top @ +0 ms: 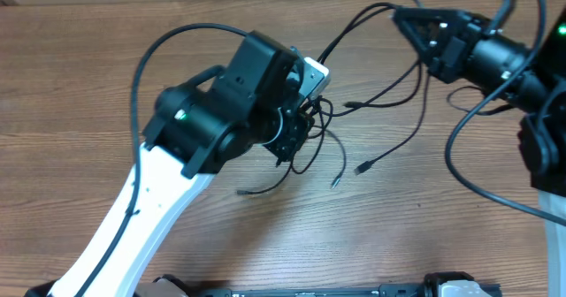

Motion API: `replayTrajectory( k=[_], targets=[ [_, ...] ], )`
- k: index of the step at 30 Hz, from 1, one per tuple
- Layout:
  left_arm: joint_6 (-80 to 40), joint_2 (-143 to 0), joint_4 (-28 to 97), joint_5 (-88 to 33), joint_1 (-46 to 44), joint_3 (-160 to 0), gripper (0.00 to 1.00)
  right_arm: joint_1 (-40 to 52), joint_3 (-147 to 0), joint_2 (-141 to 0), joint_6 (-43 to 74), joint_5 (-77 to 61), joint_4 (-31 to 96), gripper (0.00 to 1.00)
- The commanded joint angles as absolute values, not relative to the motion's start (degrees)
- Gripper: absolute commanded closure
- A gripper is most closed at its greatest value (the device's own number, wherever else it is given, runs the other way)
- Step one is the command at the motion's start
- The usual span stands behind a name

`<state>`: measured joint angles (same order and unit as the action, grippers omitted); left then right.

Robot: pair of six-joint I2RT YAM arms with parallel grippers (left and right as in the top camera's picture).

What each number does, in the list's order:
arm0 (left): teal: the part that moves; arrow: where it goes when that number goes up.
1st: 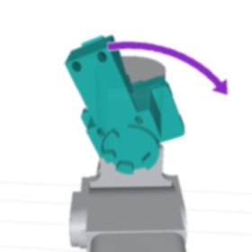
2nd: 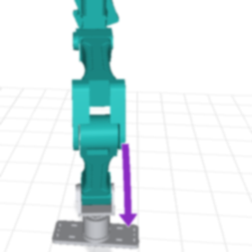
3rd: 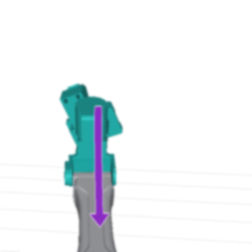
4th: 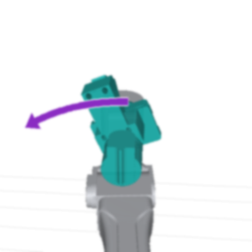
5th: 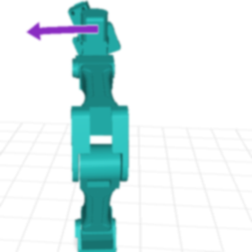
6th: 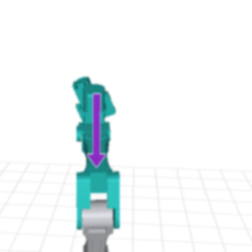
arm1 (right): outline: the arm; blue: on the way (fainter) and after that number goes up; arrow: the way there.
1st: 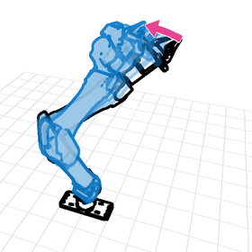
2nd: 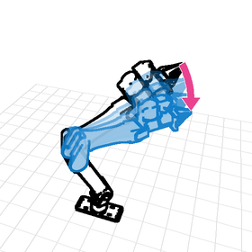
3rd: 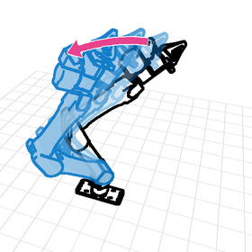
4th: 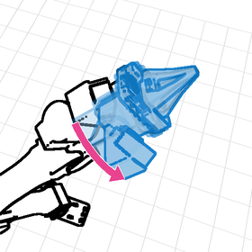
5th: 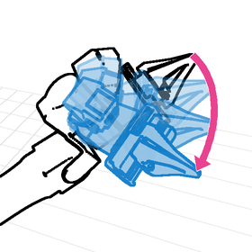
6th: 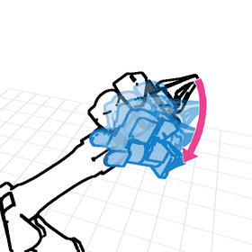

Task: Untangle cables
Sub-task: 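Pull the cable leftward with the left gripper, releasing the right gripper, then bring the open right gripper back toward the cable held by left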

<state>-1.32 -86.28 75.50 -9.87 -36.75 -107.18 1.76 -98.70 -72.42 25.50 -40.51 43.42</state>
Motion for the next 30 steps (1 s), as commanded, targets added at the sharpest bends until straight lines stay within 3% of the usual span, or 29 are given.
replayTrajectory(
  k=[1, 8, 19, 24, 28, 29, 30],
  targets=[
    [-0.62, -82.54, 75.77, -6.39, -36.64, -106.98, 0.95, -2.61, -100.62, -70.5, 20.47, -35.22, 45.39, 0.96],
    [-0.69, -77.03, 76.71, -3.4, -35.16, -106.98, 0.96, -11.09, -100.62, -70.39, 13.21, -25.43, 53.39, 0.96],
    [-1.74, -68.71, 77.82, -3.36, -28.12, -106.98, 0.96, -16.95, -100.57, -70.41, 13.23, -8.47, 56.4, 0.96],
    [-1.72, -66.28, 77.58, -4.95, -25.89, -106.98, 0.96, -16.43, -100.57, -70.41, 13.15, -12.08, 56.45, 0.94],
    [-1.76, -66.28, 77.78, -6.31, -25.89, -106.98, 0.96, -15.94, -100.57, -70.41, 6.68, -24.45, 55.16, 0.62],
    [-1.74, -66.41, 77.76, -7.14, -25.89, -106.98, 0.96, -15.62, -100.57, -70.41, 4.54, -27.66, 54.98, 0.47],
    [-1.78, -66.59, 77.58, -7.49, -25.89, -106.98, 0.96, -15.18, -100.57, -70.41, 2.28, -30.87, 54.94, 0.22]
  ],
)
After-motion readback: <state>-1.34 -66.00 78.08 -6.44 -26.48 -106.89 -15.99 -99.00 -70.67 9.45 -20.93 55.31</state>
